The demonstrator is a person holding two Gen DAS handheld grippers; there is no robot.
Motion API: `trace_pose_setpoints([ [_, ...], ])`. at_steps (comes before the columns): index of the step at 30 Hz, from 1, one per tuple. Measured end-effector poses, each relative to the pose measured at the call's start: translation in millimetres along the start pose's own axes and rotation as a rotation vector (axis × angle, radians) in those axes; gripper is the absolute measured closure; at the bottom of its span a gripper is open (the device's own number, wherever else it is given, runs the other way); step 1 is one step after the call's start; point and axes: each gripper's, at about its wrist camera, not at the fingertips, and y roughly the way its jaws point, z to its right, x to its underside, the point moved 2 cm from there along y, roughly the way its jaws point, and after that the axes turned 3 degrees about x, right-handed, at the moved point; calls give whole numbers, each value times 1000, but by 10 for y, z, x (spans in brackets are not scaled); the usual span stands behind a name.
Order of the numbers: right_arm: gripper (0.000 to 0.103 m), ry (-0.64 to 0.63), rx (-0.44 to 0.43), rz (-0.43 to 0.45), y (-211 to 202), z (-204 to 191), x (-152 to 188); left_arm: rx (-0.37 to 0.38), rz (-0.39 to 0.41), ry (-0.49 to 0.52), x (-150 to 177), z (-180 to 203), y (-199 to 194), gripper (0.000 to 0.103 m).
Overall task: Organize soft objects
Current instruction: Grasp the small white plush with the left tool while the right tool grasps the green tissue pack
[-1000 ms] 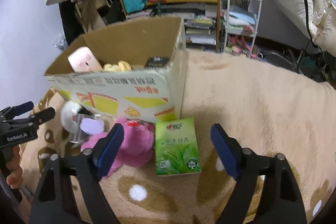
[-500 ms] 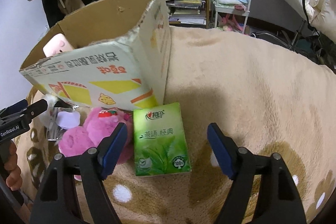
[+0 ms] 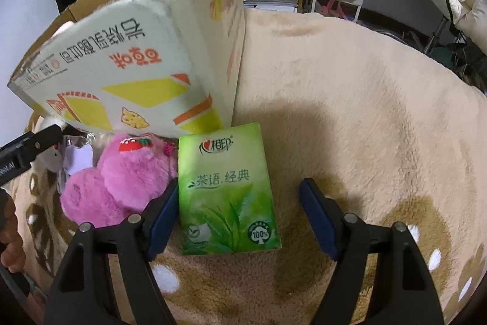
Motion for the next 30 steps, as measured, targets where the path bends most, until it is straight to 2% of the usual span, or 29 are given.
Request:
trace_pose_setpoints([
  [9,22,-4,8,-10,73,-34,-35,141,-32,-65,9,-48,54,39],
  [12,22,-5,10,-10,74,-44,-23,229,-65,-95,40,-43,87,49],
  [15,22,-10,14,-11,77,-61,-17,261,-71,-103,57,-34,96,56],
  [17,24,-17,20,-11,79,-85,4,288,-74,-106,87,-12,83,67],
  [18,25,-21,26,-13,79,-92,12,298,-77,-109,99,-6,77,68],
  [21,29,-40,36,-15,72,-128,32,305,-69,-108,111,1,46,73],
  [24,34,-49,38,-16,56,-138,39,302,-63,-110,112,-26,15,74],
  [26,45,-56,41,-12,33,-145,43,284,-56,-97,116,9,-18,74],
  [30,45,-49,28,-7,6,-100,43,246,-38,-70,166,28,-125,75],
])
